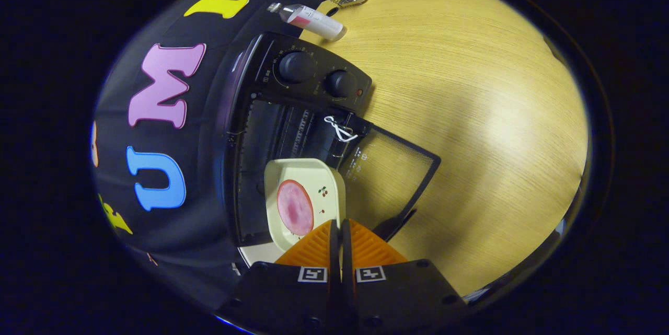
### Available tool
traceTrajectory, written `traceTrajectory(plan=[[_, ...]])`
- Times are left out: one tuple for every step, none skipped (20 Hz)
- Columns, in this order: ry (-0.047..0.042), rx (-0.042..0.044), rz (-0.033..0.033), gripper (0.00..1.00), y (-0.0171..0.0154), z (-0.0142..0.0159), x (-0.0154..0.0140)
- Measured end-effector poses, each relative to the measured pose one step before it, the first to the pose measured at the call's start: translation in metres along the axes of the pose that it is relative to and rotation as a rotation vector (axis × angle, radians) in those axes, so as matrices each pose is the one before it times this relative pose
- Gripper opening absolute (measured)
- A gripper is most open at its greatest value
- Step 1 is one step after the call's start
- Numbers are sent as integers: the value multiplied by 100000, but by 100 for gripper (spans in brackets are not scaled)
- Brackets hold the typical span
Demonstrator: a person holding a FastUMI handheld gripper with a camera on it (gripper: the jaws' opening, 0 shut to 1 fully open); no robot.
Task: Open the toaster oven, put the food inside, and close the toaster oven door.
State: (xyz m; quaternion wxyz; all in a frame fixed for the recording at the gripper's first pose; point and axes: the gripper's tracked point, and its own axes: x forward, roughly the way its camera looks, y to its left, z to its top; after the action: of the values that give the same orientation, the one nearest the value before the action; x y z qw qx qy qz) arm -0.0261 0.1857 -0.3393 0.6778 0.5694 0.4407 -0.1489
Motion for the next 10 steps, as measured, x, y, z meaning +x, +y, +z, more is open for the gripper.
traceTrajectory(plan=[[-2550,3202,-1213,6,420,63,550],[-2505,3810,-1219,6,486,201,713],[-2127,4151,-366,6,608,-2,652],[-1058,3277,-235,6,558,-248,679],[-1088,2845,-391,6,402,-260,614],[-1528,2808,-941,6,309,-123,607],[-2181,2338,-1183,6,111,30,324],[-2201,2099,-1118,6,0,111,375],[-1483,1934,-999,6,42,-77,252],[-462,2467,-395,6,88,-105,388]])
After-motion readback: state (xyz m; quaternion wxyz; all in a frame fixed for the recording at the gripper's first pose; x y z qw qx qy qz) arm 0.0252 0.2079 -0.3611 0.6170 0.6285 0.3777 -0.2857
